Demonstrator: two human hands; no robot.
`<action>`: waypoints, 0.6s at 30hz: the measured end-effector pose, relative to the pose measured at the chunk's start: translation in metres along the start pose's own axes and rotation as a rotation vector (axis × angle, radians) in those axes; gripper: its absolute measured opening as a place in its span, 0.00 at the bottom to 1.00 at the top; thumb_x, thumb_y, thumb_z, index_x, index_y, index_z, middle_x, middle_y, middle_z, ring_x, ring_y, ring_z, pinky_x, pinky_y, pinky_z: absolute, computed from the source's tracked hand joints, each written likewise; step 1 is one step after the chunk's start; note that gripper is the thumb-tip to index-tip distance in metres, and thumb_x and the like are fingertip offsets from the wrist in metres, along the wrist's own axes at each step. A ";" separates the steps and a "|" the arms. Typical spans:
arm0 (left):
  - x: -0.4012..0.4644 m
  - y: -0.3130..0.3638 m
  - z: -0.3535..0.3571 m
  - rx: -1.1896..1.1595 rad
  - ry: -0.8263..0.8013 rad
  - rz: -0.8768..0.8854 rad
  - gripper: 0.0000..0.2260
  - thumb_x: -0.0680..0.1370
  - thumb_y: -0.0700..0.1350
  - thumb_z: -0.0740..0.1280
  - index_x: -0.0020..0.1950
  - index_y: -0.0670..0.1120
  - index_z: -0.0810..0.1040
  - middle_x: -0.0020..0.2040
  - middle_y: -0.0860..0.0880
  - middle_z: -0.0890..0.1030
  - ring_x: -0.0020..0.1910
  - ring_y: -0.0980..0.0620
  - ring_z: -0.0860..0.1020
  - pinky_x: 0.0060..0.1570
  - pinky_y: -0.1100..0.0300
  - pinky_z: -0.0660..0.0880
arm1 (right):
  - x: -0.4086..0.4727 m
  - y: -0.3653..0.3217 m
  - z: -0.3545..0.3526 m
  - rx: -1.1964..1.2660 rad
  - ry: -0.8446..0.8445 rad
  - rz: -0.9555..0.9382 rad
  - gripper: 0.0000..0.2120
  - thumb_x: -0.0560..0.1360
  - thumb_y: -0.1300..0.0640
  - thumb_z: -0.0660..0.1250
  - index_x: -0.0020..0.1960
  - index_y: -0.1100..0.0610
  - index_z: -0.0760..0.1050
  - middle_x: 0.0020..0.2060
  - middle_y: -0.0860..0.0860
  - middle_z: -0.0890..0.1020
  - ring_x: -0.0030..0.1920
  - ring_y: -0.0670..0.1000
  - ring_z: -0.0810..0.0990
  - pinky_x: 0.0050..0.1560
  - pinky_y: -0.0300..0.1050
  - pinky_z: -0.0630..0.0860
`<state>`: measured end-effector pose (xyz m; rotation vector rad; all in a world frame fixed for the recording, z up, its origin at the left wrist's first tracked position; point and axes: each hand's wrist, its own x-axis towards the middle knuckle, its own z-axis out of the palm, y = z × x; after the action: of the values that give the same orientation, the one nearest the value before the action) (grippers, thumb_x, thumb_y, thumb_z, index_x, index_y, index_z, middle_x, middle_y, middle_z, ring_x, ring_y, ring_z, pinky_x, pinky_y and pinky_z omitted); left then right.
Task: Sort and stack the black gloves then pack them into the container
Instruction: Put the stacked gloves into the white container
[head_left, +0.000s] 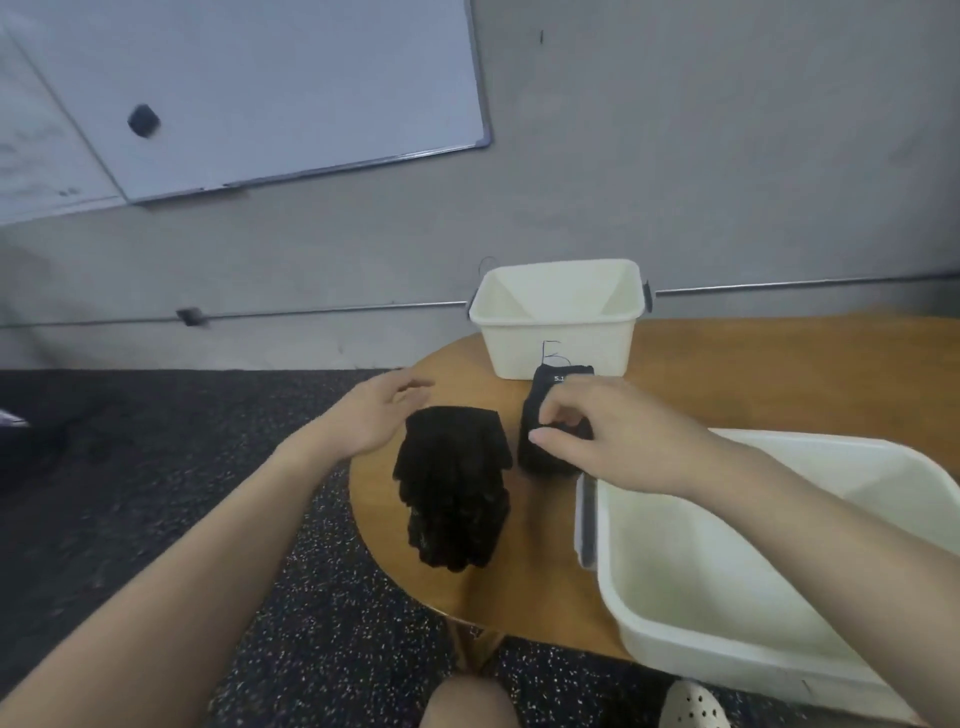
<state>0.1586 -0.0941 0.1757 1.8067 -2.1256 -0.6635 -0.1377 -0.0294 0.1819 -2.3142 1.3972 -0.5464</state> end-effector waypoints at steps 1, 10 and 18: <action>0.010 -0.003 0.000 0.000 -0.065 -0.022 0.19 0.86 0.56 0.58 0.76 0.56 0.71 0.76 0.53 0.71 0.74 0.51 0.69 0.71 0.52 0.66 | 0.016 -0.002 0.007 0.027 -0.016 0.015 0.12 0.79 0.39 0.65 0.51 0.46 0.77 0.48 0.42 0.78 0.50 0.45 0.78 0.54 0.50 0.79; 0.058 -0.014 0.003 0.077 -0.447 -0.004 0.21 0.82 0.59 0.66 0.72 0.55 0.75 0.71 0.58 0.75 0.71 0.56 0.70 0.72 0.54 0.64 | 0.100 0.001 0.063 0.092 -0.150 0.155 0.29 0.81 0.40 0.65 0.76 0.53 0.66 0.74 0.50 0.71 0.71 0.53 0.72 0.70 0.52 0.72; 0.056 -0.020 -0.005 0.055 -0.525 0.081 0.22 0.76 0.58 0.74 0.69 0.56 0.78 0.67 0.59 0.79 0.69 0.57 0.74 0.75 0.52 0.66 | 0.109 0.006 0.085 0.242 -0.313 0.151 0.26 0.78 0.38 0.68 0.71 0.50 0.71 0.60 0.46 0.80 0.58 0.49 0.80 0.59 0.49 0.79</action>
<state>0.1676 -0.1520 0.1649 1.6958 -2.5435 -1.1733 -0.0523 -0.1191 0.1210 -1.9830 1.2650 -0.2747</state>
